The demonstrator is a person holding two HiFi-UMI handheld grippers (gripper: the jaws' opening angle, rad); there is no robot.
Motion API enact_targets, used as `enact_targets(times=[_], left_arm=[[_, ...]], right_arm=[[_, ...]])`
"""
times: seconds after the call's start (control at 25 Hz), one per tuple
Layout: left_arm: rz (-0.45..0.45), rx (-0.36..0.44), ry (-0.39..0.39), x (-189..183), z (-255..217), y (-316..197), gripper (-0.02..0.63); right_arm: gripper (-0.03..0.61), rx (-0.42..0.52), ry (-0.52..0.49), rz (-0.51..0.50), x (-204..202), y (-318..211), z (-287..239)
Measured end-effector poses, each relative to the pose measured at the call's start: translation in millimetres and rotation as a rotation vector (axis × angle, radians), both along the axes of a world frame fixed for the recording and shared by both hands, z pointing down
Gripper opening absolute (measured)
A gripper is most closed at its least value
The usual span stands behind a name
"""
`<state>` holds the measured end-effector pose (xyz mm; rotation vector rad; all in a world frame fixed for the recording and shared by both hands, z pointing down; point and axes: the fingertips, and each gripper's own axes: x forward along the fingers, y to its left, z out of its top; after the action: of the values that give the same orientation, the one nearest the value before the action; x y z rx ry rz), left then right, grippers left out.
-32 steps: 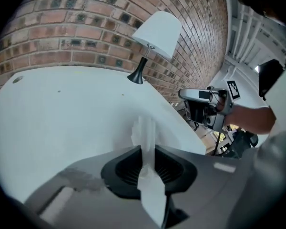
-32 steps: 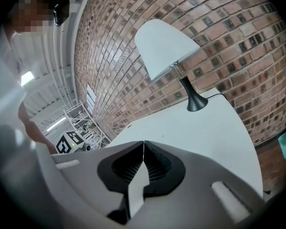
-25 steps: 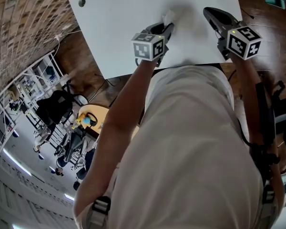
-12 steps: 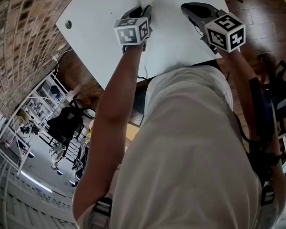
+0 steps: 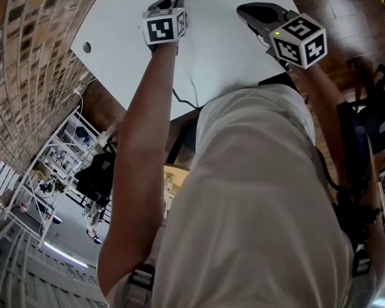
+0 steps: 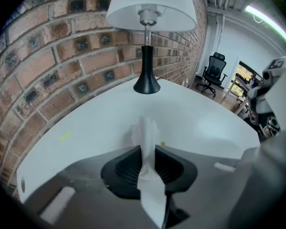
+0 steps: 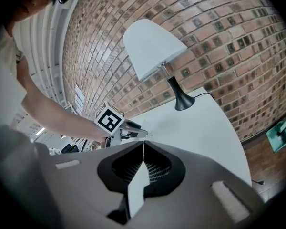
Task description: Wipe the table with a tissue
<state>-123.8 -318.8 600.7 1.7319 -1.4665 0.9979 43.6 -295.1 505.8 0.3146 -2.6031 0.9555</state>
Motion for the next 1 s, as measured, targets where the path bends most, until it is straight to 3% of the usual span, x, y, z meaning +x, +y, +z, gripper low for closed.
enact_targets(times=[0.32, 0.64, 0.84, 1.0], left_arm=[[0.2, -0.095, -0.226, 13, 9, 1, 0.063], [0.457, -0.145, -0.376, 37, 14, 6, 0.048], [0.526, -0.161, -0.363, 58, 16, 17, 0.046], [0.687, -0.179, -0.347, 78, 18, 33, 0.048]], right_arm=[[0.009, -0.014, -0.012, 0.052, 22, 3, 1], [0.008, -0.015, -0.025, 0.069, 29, 3, -1], [0.009, -0.009, -0.027, 0.07, 29, 5, -4], [0.009, -0.01, -0.026, 0.064, 27, 10, -5]])
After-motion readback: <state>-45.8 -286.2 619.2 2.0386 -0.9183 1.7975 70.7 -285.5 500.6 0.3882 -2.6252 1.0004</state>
